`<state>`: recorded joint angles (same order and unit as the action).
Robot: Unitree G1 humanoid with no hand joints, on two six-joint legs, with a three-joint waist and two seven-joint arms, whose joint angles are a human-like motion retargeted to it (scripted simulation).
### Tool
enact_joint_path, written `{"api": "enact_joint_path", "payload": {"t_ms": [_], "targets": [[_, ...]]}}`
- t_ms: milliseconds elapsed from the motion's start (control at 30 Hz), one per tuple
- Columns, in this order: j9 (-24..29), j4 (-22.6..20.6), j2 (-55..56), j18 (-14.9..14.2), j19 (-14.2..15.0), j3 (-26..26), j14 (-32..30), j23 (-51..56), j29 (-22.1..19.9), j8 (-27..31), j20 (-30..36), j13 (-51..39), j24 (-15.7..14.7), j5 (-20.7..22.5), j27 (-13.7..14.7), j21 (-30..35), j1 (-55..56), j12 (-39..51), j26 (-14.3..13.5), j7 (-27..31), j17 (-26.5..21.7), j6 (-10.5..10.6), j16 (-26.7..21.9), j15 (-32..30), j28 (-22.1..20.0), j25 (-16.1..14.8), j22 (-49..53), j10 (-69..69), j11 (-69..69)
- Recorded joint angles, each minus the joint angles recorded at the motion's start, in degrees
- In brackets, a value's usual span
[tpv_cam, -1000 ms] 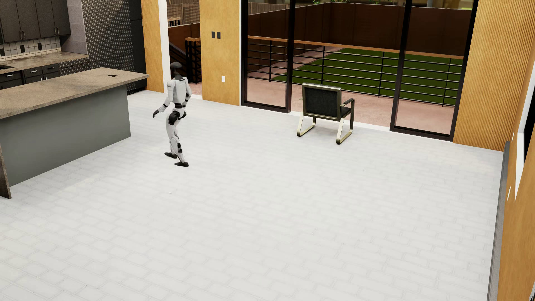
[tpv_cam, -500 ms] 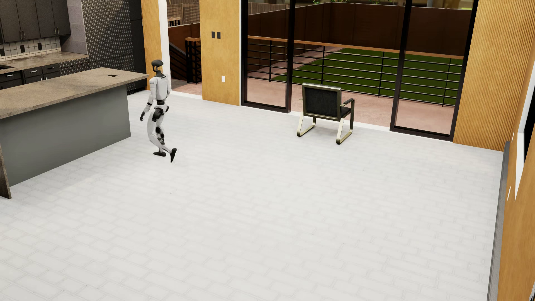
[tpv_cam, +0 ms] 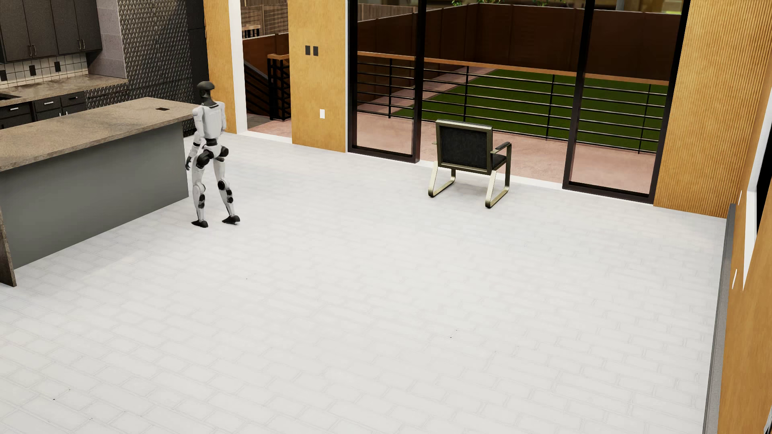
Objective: Head to the counter
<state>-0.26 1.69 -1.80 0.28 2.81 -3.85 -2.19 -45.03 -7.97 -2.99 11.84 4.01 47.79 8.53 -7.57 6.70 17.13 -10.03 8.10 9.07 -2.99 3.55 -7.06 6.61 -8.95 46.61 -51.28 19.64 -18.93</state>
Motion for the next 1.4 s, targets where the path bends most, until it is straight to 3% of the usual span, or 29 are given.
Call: {"api": "enact_joint_path", "payload": {"t_ms": [100,267,467,567,933,1167,1233,1300,1400], "targets": [[-0.33,-0.62,-0.37,1.07,3.38,0.01,0.94,-0.46,1.27,2.79,2.8,2.65,3.19,-1.5,1.35,1.51,-2.76,3.89,-1.7,-2.54,-1.0,-0.82,-0.65,-2.1,3.19,0.22,0.69,-1.89,-1.56],[-0.96,-2.35,-2.38,2.13,6.22,-0.53,3.35,-5.08,4.73,4.85,-2.3,4.79,-1.27,-3.6,-1.96,4.68,-5.4,8.03,-2.17,-4.28,-2.48,-2.06,1.3,-3.82,-1.77,2.0,5.37,-2.18,-1.48],[-1.57,-4.04,-1.89,2.66,6.29,-0.5,5.84,-3.12,2.88,6.02,2.48,4.31,-0.36,-5.1,-1.12,3.62,-7.06,10.74,-3.13,-4.75,-2.62,-3.01,1.28,-5.15,-1.15,0.86,4.92,-2.6,-4.64],[-1.75,-5.01,-1.3,3.07,6.3,-0.47,6.79,-0.46,1.84,5.83,4.29,3.71,0.81,-5.84,-0.31,3.67,-7.33,11.03,-1.85,-4.61,-2.25,-3.41,1.59,-5.51,-0.87,-0.07,0.8,-2.33,-6.52],[-2.14,-8.62,3.9,4.38,8.11,-1.1,9.24,0.27,2.61,4.94,2.75,2.26,1.95,-8.48,0.07,4.06,-6.76,5.91,0.33,-3.59,-4.2,-4.96,1.75,-8.02,-0.57,-0.61,-4.64,-0.35,-17.44],[-2.0,-9.63,8.73,3.99,10.0,-1.15,10.08,-1.27,3.25,3.7,0.5,2.23,1.68,-10.56,-0.36,2.98,-5.98,5.95,0.53,-4.76,-5.04,-6.07,1.71,-8.21,-1.01,0.24,-3.71,0.48,-25.54],[-1.79,-9.75,10.23,3.72,11.04,-0.94,10.28,0.0,2.85,2.59,0.44,2.86,1.97,-11.54,-0.15,2.42,-5.63,6.39,-0.66,-5.11,-4.99,-6.4,1.46,-6.13,-1.19,-0.01,-3.81,0.78,-27.93],[-1.63,-9.79,10.94,3.45,10.22,-0.67,10.34,1.02,2.78,1.5,0.54,3.36,2.23,-12.61,0.18,2.28,-5.44,7.34,-1.29,-5.13,-4.85,-6.7,1.48,-1.18,-1.3,-0.13,-3.43,0.88,-28.38],[-1.64,-9.55,10.48,3.1,5.31,-0.33,9.85,1.21,2.86,-3.65,0.7,3.5,2.4,-16.08,-0.2,2.82,-5.72,9.16,-1.82,-4.64,-4.08,-6.97,1.62,4.71,-1.52,0.01,-2.87,-0.16,-21.03]]}}
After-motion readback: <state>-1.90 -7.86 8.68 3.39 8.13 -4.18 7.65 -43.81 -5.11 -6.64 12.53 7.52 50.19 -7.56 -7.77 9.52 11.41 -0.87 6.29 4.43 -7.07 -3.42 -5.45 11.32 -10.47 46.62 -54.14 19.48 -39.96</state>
